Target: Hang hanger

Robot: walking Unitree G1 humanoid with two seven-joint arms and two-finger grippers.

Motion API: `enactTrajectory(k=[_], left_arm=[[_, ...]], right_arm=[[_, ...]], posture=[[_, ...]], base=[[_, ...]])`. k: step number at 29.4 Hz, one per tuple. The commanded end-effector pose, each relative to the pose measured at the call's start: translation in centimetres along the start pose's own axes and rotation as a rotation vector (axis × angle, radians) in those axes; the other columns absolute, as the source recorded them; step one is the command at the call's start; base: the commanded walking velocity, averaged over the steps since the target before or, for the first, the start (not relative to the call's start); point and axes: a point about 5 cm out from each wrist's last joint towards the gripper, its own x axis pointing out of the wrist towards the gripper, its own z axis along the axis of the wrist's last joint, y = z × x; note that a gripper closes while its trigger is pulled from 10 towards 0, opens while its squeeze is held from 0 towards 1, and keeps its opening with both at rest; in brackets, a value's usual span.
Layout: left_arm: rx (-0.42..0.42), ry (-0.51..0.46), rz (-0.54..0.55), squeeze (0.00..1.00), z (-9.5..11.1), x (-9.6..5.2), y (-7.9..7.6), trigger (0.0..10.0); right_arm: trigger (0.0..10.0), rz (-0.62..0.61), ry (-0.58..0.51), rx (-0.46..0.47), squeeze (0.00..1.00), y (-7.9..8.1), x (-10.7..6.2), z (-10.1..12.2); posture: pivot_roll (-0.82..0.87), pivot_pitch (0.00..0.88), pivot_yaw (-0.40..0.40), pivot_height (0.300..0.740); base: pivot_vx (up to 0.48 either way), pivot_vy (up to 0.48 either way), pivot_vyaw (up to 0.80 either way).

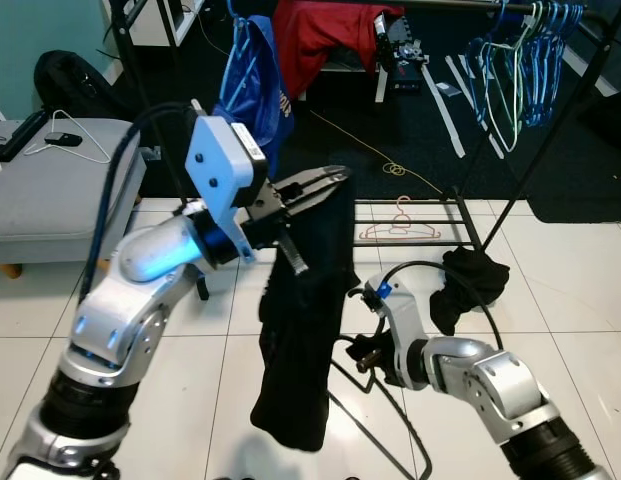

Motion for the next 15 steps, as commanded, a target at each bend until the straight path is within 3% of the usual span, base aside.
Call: enactTrajectory(k=[1, 3, 5, 9, 12, 15], left_arm=[[0.023, -0.058, -0.096, 0.0, 1.5, -0.3, -1.0, 10.0], [0.036, -0.035, -0.125, 0.0, 1.3, -0.6, -1.2, 10.0], [0.096, 0.093, -0.094, 0.0, -0.3, -1.4, -0.6, 10.0], [0.151, 0.178, -0.042, 0.0, -1.6, -1.8, 0.5, 10.0], [0.139, 0.176, -0.035, 0.0, -1.6, -1.6, 0.7, 10.0], [-0.009, 0.029, -0.195, 0.0, 0.7, -1.2, -1.7, 10.0]], right_arm=[[10.0, -0.083, -0.079, 0.149, 0.0, -1.6, -0.4, 0.4], [10.0, -0.092, -0.124, 0.199, 0.0, -1.8, -0.4, 0.9], [10.0, 0.005, -0.201, 0.261, 0.0, -0.9, -0.6, 2.1], [10.0, 0.051, -0.215, 0.211, 0.0, 0.1, -0.8, 2.4], [10.0, 0.031, -0.22, 0.213, 0.0, -0.1, -0.8, 2.3], [10.0, -0.113, -0.324, 0.45, 0.0, -2.6, -0.7, 2.7]], posture=[[-0.02, 0.258, -0.015, 0.74], [-0.02, 0.257, -0.015, 0.74], [-0.02, 0.255, -0.015, 0.74], [-0.02, 0.254, -0.014, 0.74], [-0.02, 0.249, -0.012, 0.74], [-0.01, 0.244, -0.011, 0.74]], base=[[0.0, 0.0, 0.0], [0.0, 0.0, 0.0], [0.0, 0.0, 0.0], [0.0, 0.0, 0.0], [0.0, 0.0, 0.0], [0.0, 0.0, 0.0]])
